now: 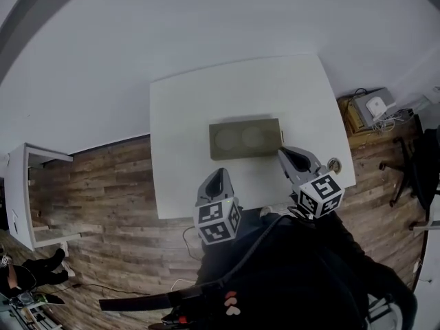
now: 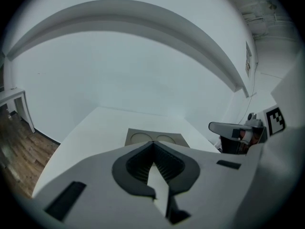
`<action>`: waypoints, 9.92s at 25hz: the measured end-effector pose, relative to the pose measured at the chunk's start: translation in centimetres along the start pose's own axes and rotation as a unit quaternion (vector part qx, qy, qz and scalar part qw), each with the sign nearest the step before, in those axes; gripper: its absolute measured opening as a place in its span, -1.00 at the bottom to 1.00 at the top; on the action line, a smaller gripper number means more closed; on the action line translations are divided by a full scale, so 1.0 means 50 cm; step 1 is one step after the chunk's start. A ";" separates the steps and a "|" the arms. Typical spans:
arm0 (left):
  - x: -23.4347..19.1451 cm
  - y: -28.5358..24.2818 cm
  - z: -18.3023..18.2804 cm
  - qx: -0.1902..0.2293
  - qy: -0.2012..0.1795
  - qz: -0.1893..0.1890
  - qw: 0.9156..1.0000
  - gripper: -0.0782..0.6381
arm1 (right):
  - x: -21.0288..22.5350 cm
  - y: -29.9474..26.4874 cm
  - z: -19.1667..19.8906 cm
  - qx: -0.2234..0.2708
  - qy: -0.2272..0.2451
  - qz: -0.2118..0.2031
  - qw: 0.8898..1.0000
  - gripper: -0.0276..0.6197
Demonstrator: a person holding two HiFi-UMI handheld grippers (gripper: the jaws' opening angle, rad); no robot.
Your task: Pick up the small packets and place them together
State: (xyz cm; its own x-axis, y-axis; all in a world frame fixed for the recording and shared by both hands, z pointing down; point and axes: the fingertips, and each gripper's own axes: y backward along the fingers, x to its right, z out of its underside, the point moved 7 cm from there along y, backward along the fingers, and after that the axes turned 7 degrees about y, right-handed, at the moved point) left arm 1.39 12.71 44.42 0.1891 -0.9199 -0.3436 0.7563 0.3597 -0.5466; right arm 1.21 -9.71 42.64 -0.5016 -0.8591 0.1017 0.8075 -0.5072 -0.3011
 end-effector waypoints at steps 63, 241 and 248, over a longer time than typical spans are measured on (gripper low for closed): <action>-0.050 -0.234 0.019 -0.147 0.009 0.013 0.989 -0.78 | 0.225 -0.213 0.192 -0.343 0.331 -0.328 0.816 -0.40; -0.132 -0.114 -0.026 -0.085 0.057 -0.020 0.995 -0.78 | 0.103 -0.296 -0.138 -0.204 0.028 -0.325 0.923 -0.91; -0.152 -0.090 -0.016 -0.079 0.073 -0.032 0.994 -0.78 | 0.007 -0.367 -0.117 -0.216 0.023 -0.377 0.900 -0.91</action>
State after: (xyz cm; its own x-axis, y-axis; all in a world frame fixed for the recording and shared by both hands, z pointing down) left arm -3.97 18.22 48.88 0.0428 -0.9135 -0.4046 0.6543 0.3317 -0.6796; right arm -15.59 -0.29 42.64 -0.8769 -0.2727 0.3959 0.0402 -0.8623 -0.5048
